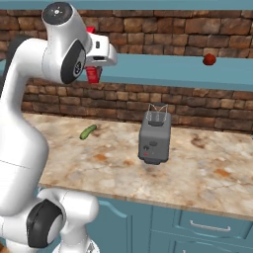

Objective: Pick the boxed food and bar from the counter and place them in the cabinets closest to them.

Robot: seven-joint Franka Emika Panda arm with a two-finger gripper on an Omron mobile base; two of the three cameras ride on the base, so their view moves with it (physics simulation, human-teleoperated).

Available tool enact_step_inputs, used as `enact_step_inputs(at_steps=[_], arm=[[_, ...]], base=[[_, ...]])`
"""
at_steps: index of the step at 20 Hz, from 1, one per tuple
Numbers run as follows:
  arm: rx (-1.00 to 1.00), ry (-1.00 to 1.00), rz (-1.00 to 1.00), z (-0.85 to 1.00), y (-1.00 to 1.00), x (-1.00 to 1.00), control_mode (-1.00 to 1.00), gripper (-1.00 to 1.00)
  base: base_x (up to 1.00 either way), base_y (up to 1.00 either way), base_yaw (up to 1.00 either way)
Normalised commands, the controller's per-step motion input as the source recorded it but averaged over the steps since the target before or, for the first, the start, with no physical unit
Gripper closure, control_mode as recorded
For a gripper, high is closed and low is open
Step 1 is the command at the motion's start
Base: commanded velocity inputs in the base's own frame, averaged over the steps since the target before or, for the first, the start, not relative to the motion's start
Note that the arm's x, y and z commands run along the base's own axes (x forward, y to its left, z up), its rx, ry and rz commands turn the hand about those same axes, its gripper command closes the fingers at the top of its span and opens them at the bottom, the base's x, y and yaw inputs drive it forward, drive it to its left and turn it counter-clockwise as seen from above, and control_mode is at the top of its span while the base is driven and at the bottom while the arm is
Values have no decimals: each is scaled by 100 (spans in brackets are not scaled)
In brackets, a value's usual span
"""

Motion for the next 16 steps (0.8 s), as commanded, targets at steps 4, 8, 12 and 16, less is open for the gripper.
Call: enact_step_inputs(at_steps=[4, 8, 12, 16], arm=[[0, 0, -2, -4, 0, 26, -100, 100], [0, 0, -2, -4, 0, 26, -100, 100], [0, 0, -1, -3, 0, 27, -100, 100], [0, 0, -1, -1, 0, 28, -100, 100]], base=[[0, 0, 0], [0, 0, 0], [0, 0, 0], [0, 0, 0]])
